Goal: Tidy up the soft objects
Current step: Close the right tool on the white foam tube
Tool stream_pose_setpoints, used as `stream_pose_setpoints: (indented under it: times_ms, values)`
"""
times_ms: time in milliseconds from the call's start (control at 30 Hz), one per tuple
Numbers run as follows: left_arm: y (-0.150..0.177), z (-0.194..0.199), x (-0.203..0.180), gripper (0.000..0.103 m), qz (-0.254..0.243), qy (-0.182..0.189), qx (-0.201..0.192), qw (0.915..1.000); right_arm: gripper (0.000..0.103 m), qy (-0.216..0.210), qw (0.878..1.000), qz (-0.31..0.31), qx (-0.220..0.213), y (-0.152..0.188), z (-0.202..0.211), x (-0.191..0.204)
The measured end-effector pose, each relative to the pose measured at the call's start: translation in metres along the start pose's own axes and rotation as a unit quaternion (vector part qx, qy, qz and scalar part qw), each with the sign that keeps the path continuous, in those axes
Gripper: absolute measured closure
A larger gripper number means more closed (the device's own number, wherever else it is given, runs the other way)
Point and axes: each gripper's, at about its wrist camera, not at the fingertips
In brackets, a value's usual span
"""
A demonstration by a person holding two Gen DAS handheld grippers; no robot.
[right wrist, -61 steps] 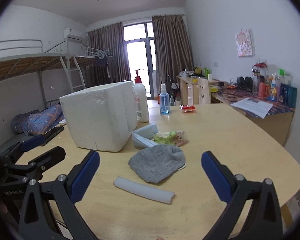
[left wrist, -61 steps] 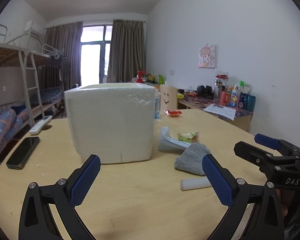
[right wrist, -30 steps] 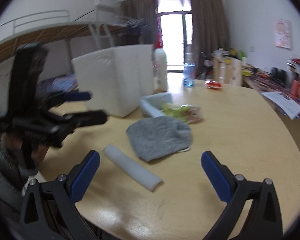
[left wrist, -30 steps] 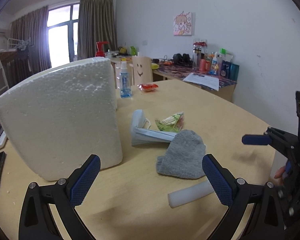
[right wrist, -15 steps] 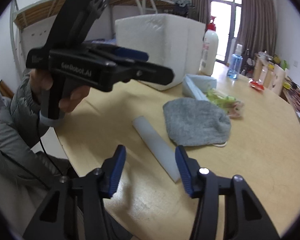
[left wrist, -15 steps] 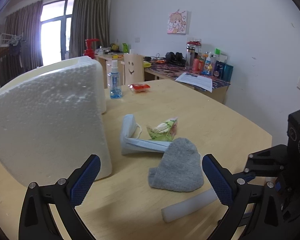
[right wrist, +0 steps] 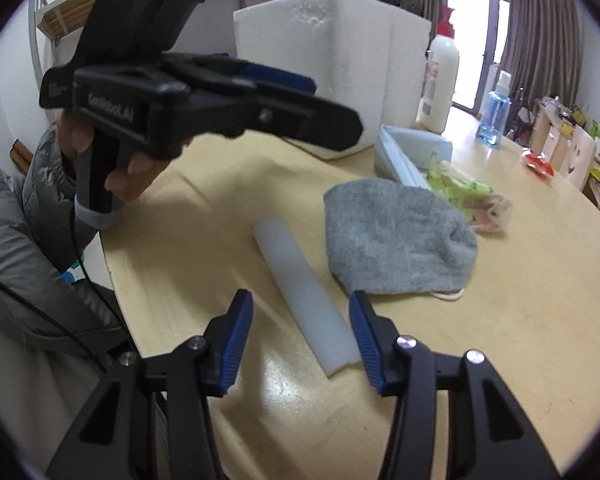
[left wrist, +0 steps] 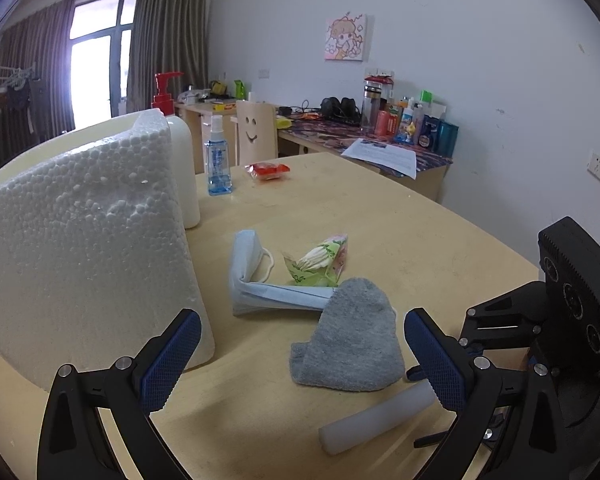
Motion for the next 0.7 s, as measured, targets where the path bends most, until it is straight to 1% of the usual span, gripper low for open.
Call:
stream_pose_setpoints:
  times_ms: [67,167,200,267,333,400,467,567,700]
  values:
    - [0.0,-0.002,-0.001,0.001,-0.002,0.004,0.003,1.0,0.049,0.001,1.0,0.001,0.009,0.0,-0.004,0.0]
    - [0.0,-0.004,-0.002,0.001,-0.005,0.007,0.007,0.9999,0.055,0.004,1.0,0.008,0.01,0.0,-0.004,0.0]
    - [0.001,-0.005,-0.002,0.001,-0.006,0.007,0.007,0.9999,0.062,0.005,1.0,0.011,0.01,0.0,-0.004,-0.001]
    - [0.001,-0.007,-0.003,0.001,-0.007,0.006,0.009,0.9999,0.072,0.014,1.0,0.014,0.01,-0.001,-0.004,-0.003]
    - [0.002,-0.008,-0.004,0.001,-0.009,0.007,0.011,0.9999,0.073,0.005,1.0,0.014,0.012,-0.002,-0.004,-0.008]
    - [0.002,-0.01,-0.007,0.001,-0.013,0.009,0.012,0.9998,0.075,0.011,0.999,0.034,0.011,-0.003,-0.003,-0.001]
    - [0.002,-0.012,-0.009,0.001,-0.015,0.012,0.015,0.9997,0.076,0.006,0.999,0.042,0.013,-0.005,-0.004,-0.001]
    - [0.0,-0.013,-0.012,0.001,-0.016,0.012,0.014,0.9997,0.08,0.0,0.999,0.035,0.009,-0.004,-0.004,-0.003]
    - [-0.001,-0.011,-0.016,0.001,-0.019,0.012,0.009,0.9997,0.084,0.002,1.0,0.016,-0.005,0.0,0.009,-0.002]
Point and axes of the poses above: each gripper's, at about its wrist camera, not at the fingertips, and z roughly against the way its jaws point, x to its left, y to its underside, and after that the axes turned 4 degrees about y, right-handed
